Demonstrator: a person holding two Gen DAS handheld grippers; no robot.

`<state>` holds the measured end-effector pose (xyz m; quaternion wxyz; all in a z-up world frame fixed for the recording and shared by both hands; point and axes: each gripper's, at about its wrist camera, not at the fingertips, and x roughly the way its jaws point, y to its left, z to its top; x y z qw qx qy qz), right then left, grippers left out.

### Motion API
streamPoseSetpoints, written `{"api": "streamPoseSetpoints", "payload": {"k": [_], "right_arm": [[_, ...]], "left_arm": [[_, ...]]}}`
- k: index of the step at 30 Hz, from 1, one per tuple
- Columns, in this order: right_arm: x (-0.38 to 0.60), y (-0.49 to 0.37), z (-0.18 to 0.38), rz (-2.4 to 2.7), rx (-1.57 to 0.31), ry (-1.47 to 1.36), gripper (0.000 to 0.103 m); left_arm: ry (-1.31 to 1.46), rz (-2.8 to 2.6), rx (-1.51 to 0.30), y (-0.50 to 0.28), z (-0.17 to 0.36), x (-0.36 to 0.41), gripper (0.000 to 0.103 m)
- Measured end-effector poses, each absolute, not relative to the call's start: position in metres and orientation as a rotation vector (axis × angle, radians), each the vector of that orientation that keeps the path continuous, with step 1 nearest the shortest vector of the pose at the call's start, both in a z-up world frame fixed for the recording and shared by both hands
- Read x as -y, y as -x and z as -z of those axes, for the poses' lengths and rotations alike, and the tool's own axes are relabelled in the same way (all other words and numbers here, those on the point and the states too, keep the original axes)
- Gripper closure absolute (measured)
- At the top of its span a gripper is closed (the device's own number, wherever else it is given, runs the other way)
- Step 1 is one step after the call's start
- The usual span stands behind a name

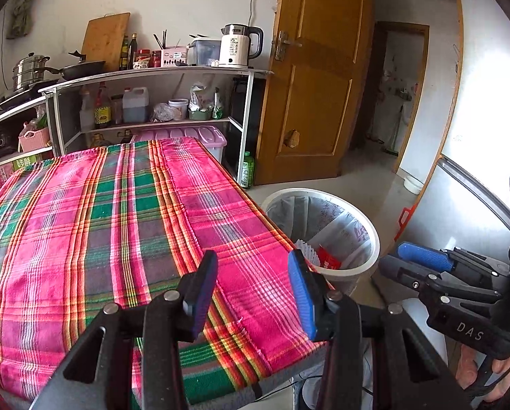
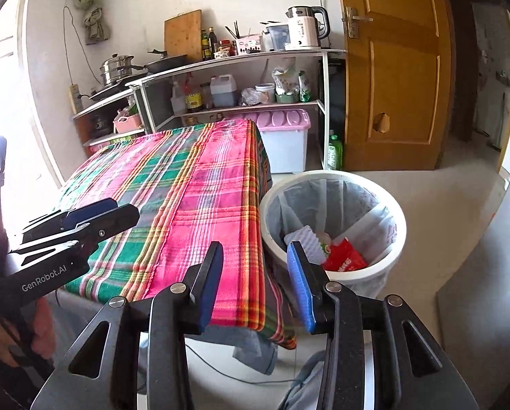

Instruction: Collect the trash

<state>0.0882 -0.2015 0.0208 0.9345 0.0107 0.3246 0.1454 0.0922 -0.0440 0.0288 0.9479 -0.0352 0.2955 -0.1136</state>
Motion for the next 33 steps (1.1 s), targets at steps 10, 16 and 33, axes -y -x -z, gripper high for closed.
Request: {"api": "streamPoseSetpoints", "payload": {"k": [10,16,33], "right_arm": [[0.194,-0.063,-0.018,-0.301,-0.639,0.009,0.062],[0.197,-0.056,-0.019,-0.288,-0.619,0.013,0.061],[0.199,-0.053,-0.020,-0.278,-0.618,0.003,0.061]], "left_arm": [[0.065,0.217,-0.607,-0.066,-0.021,0.044,0.058],[0.062,0.214,-0.599,-0.059,-0.020,0.044,0.058],[0.063,0.216,-0.592,-0.054,-0.021,0.048,0.058]]}}
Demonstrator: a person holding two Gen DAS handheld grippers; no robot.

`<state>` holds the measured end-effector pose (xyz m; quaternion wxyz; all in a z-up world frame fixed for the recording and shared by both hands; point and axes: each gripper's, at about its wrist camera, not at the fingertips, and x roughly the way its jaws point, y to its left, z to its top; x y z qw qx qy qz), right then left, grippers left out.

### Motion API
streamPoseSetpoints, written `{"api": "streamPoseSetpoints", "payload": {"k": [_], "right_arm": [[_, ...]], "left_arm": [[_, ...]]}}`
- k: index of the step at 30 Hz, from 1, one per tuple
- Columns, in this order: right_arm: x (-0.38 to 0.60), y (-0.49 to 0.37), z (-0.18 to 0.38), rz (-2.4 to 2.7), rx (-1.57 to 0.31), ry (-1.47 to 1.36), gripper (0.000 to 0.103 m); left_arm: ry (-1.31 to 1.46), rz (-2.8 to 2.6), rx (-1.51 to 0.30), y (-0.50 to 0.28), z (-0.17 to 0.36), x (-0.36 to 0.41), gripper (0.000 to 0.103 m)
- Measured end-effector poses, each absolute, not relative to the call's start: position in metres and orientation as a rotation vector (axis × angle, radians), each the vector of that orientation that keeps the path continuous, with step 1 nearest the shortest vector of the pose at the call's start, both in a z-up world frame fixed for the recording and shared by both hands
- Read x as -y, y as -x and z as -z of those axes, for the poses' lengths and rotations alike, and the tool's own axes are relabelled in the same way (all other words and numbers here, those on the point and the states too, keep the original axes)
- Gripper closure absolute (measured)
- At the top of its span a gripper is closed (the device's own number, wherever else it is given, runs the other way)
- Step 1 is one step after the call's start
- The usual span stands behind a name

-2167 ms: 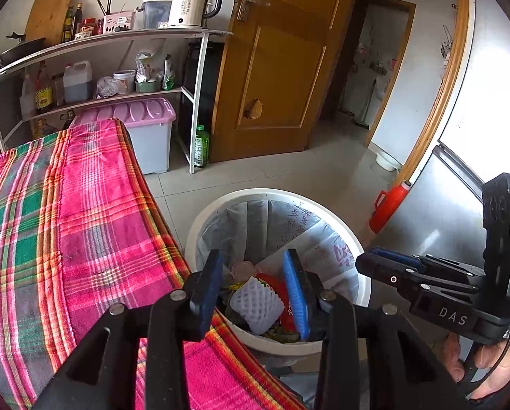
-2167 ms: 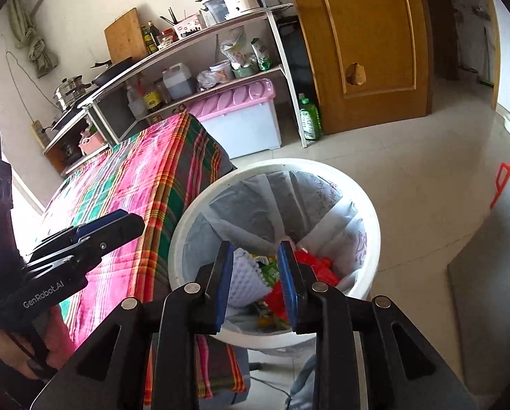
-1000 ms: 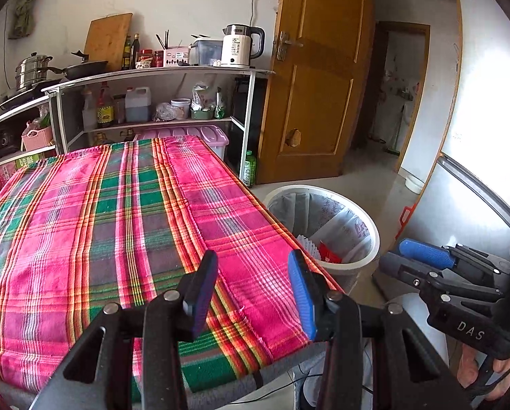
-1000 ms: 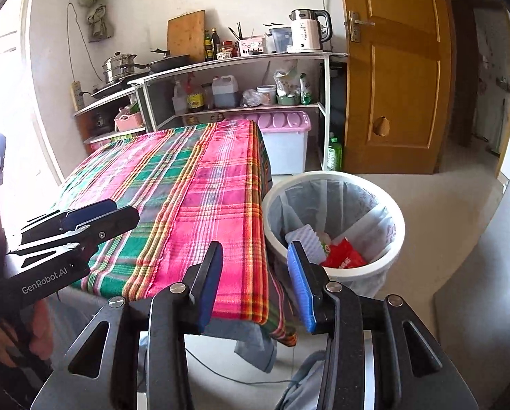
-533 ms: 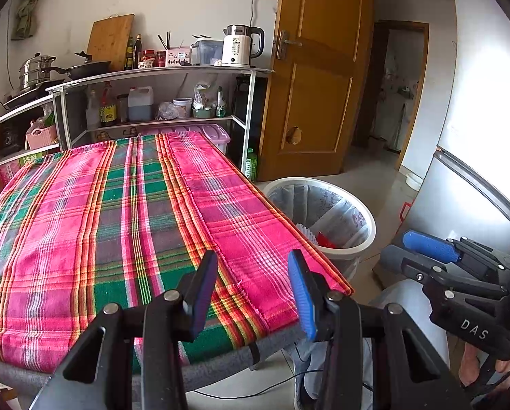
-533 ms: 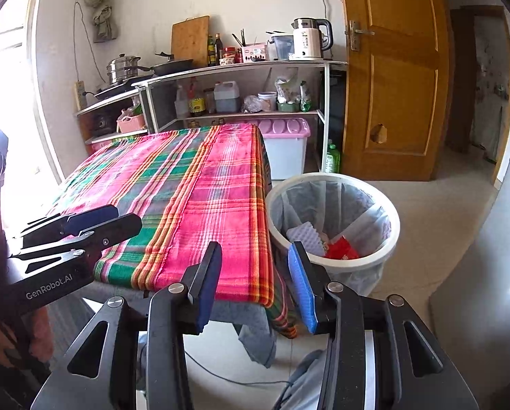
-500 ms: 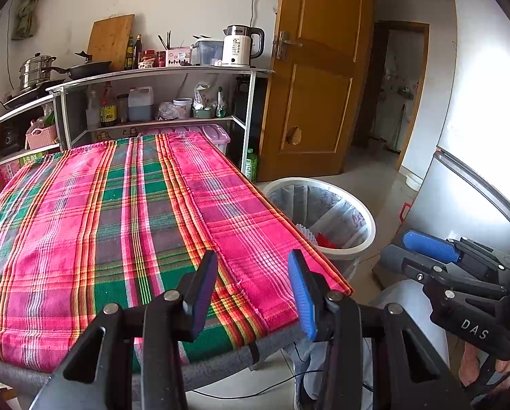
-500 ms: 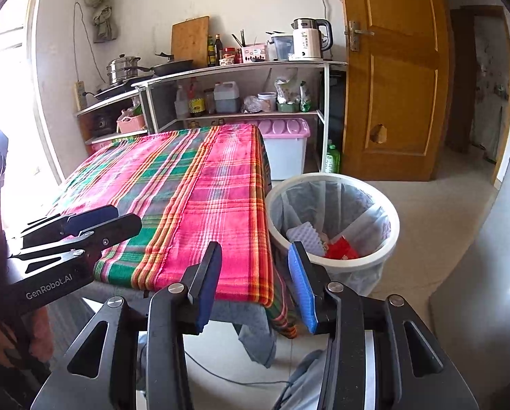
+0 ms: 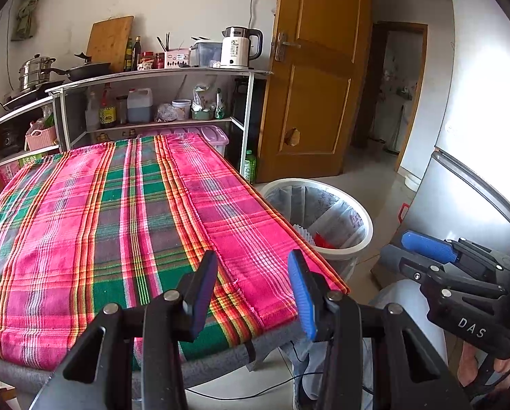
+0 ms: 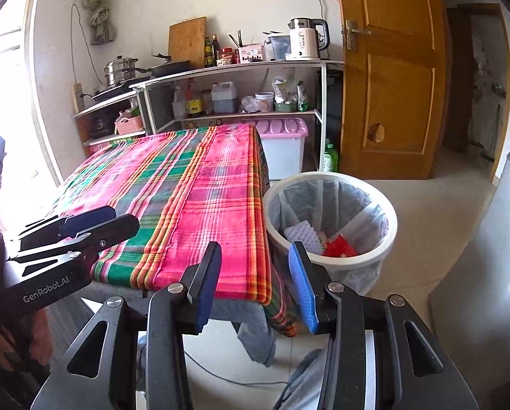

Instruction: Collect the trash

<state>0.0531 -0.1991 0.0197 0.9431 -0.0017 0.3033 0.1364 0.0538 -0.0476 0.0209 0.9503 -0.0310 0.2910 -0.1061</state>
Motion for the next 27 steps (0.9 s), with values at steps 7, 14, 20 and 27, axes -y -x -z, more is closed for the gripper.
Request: {"api": "streamPoseSetpoints", "payload": {"k": [7,14,20,27], "right_arm": [[0.1996,-0.0529,-0.0192,-0.280,-0.621,0.002,0.061],[0.2009,-0.0539,-0.0181,-0.279,-0.624,0.000,0.060],[0.2015,-0.0547,-0.0174,-0.279,-0.630,-0.002,0.060],[0.2016,-0.0550,-0.0174,-0.279,-0.631,-0.002,0.060]], "left_arm": [[0.063,0.216,-0.592,-0.0535,-0.0210,0.0475,0.058],[0.064,0.216,-0.595,-0.0536,-0.0216,0.0476,0.058],[0.064,0.215,-0.594,-0.0534,-0.0217,0.0476,0.058],[0.062,0.214,-0.594,-0.0526,-0.0210,0.0476,0.058]]}}
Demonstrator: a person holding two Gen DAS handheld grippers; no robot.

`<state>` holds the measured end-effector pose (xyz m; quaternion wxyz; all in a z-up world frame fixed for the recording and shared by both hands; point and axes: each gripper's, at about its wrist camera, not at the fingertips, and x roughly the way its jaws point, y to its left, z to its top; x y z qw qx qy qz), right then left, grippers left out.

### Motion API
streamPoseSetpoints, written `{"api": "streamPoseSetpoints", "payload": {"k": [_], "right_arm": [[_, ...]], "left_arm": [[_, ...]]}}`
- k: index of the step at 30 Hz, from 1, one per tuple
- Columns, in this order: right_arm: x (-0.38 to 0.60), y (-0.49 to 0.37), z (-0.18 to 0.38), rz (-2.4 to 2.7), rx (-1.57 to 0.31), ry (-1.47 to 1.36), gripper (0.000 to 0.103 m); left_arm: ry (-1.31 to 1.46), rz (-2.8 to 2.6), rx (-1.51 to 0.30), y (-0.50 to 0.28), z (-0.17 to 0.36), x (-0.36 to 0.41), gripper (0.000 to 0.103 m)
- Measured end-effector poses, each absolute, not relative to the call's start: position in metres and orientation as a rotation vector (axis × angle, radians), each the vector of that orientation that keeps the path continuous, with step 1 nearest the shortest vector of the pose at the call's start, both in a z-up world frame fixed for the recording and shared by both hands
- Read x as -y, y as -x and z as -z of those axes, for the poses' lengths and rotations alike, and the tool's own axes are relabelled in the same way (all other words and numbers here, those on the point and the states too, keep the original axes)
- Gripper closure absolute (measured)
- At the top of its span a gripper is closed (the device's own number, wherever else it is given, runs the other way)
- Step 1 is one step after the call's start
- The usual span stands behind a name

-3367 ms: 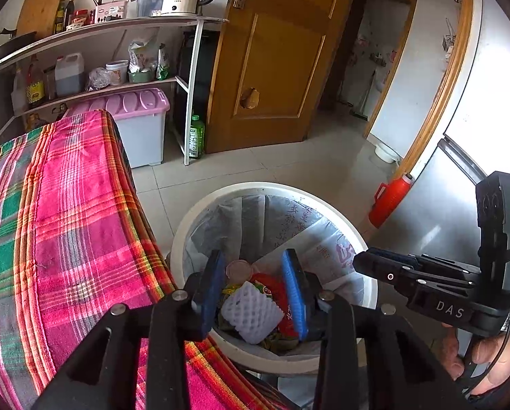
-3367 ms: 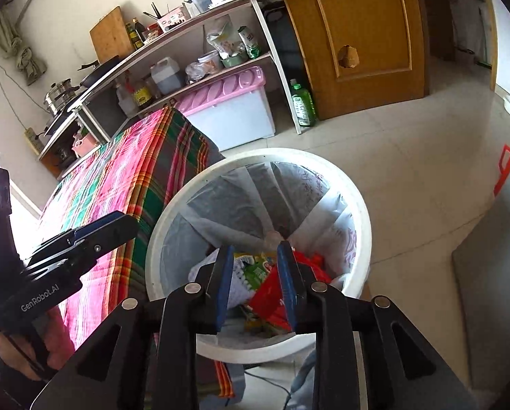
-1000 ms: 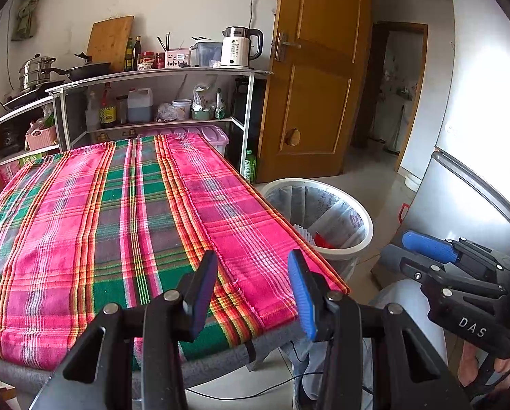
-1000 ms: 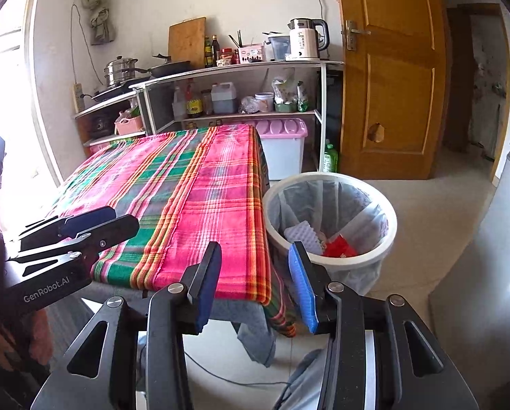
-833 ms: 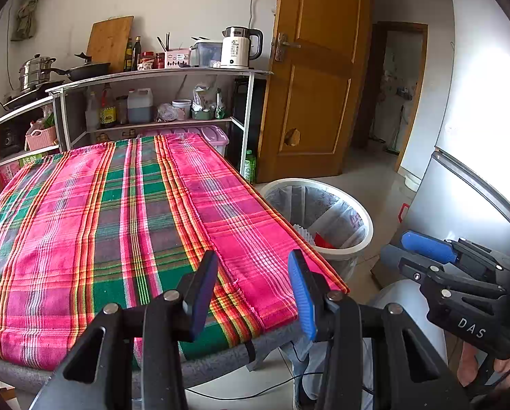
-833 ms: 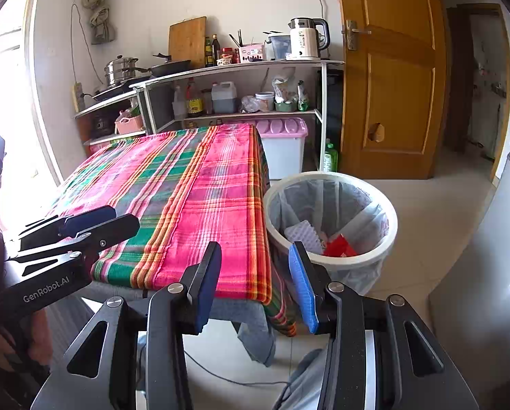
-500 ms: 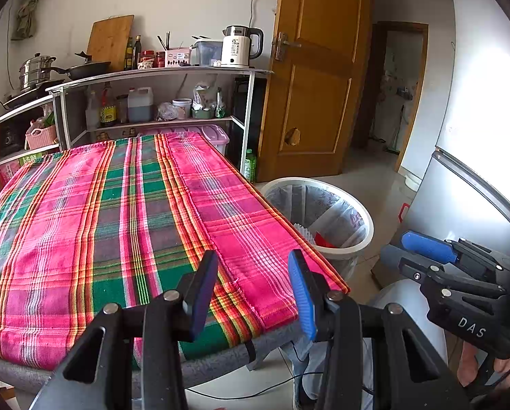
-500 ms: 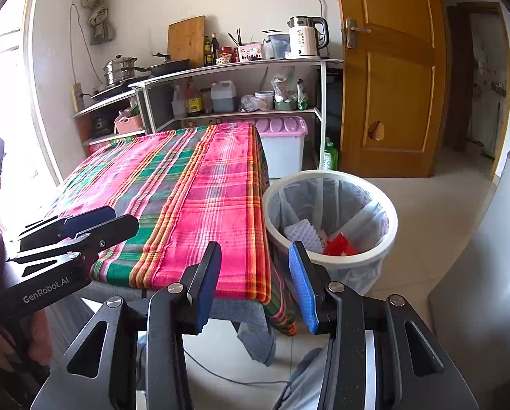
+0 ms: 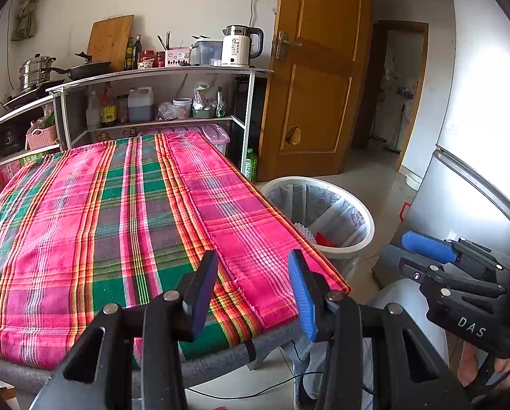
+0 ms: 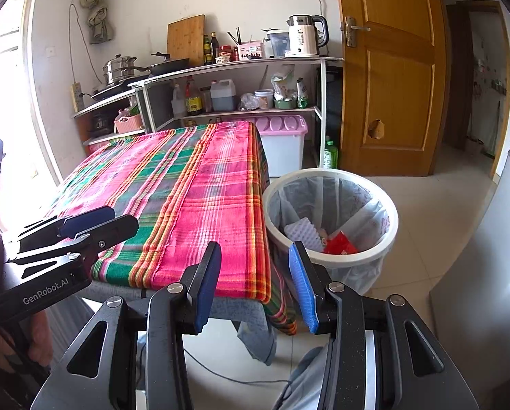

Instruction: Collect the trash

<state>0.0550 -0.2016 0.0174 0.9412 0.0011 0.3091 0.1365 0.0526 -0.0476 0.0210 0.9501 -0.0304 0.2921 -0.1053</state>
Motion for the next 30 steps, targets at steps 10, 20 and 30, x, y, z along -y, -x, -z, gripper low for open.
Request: {"api": "streamPoseSetpoints", "payload": {"k": [10,20,30], "right_arm": [[0.2014,-0.0551,-0.0172,-0.278,-0.632,-0.002,0.060],[0.2016,-0.0552,-0.0174,-0.278,-0.629,-0.001,0.060],[0.2030,-0.0562,-0.0192,-0.273,-0.624,0.000,0.060]], "left_arm": [[0.062,0.213,-0.594,-0.0526,-0.0211,0.0478,0.058],[0.062,0.215,-0.596,-0.0529,-0.0206,0.0482,0.058],[0.041,0.211,-0.595,-0.0519,-0.0195,0.0501,0.058]]}}
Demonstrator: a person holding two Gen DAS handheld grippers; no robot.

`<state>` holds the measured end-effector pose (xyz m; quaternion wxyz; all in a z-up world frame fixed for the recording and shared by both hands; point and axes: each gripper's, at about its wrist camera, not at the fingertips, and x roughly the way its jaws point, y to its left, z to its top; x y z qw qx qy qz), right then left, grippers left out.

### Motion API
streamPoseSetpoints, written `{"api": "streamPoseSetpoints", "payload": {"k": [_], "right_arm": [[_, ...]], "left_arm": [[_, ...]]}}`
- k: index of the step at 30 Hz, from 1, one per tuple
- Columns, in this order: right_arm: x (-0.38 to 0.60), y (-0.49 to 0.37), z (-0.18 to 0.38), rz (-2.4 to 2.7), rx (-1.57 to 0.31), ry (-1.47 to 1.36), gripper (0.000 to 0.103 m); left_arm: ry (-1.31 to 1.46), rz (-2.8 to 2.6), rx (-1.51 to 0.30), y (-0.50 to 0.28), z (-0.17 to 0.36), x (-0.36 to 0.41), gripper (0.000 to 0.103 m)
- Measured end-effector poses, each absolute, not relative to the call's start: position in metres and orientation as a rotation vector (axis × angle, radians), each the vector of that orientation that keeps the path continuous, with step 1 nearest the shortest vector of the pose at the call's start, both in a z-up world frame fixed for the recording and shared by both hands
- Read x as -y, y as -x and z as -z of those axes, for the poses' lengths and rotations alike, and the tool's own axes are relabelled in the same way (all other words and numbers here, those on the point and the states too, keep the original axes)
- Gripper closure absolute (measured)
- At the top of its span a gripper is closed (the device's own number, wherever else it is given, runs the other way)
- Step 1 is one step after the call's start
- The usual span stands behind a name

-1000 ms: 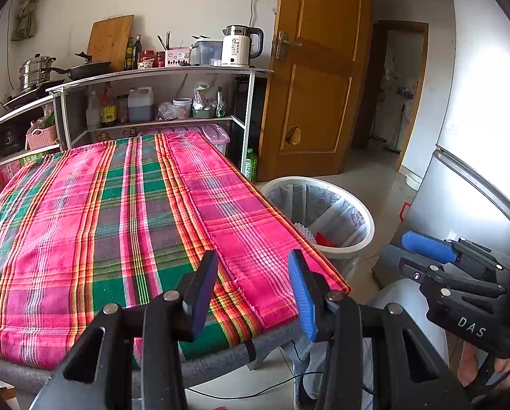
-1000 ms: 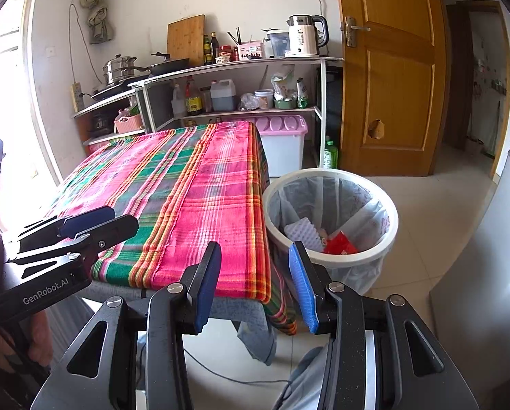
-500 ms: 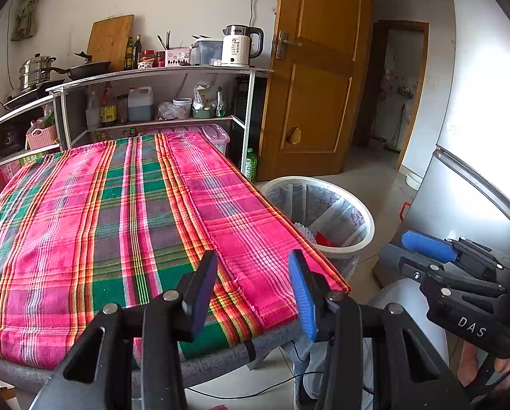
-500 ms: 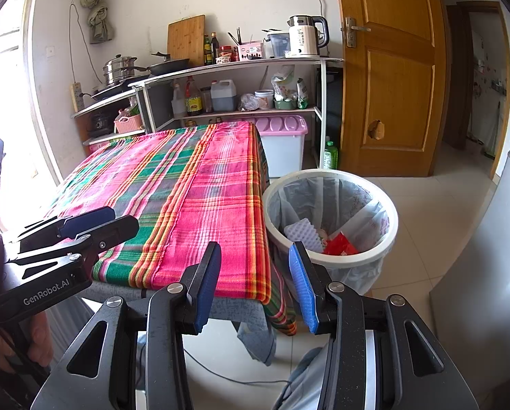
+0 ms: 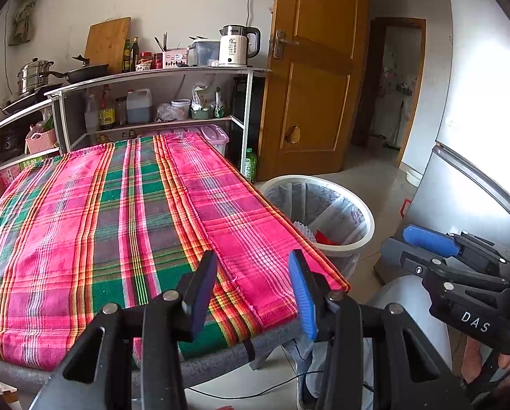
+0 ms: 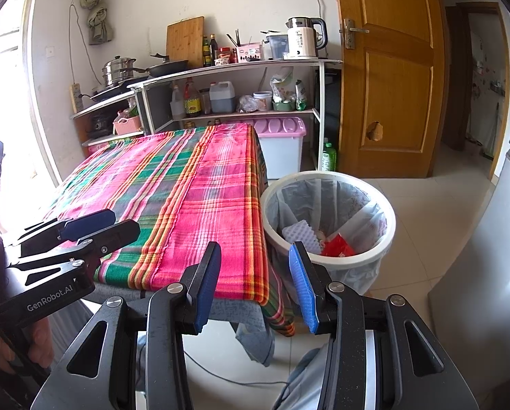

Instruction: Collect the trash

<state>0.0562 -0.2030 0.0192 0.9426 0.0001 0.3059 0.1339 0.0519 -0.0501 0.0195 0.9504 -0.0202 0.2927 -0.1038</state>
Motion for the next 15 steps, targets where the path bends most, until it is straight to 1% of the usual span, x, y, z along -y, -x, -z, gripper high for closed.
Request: {"api": "streamPoseSetpoints", "payload": {"k": [15], "right_arm": [[0.2035,-0.0570,-0.0198,-0.269,-0.623,-0.001,0.060]], "left_arm": [[0.025,0.221,-0.591,-0.0507,-0.0185,0.0567,0.058]]}}
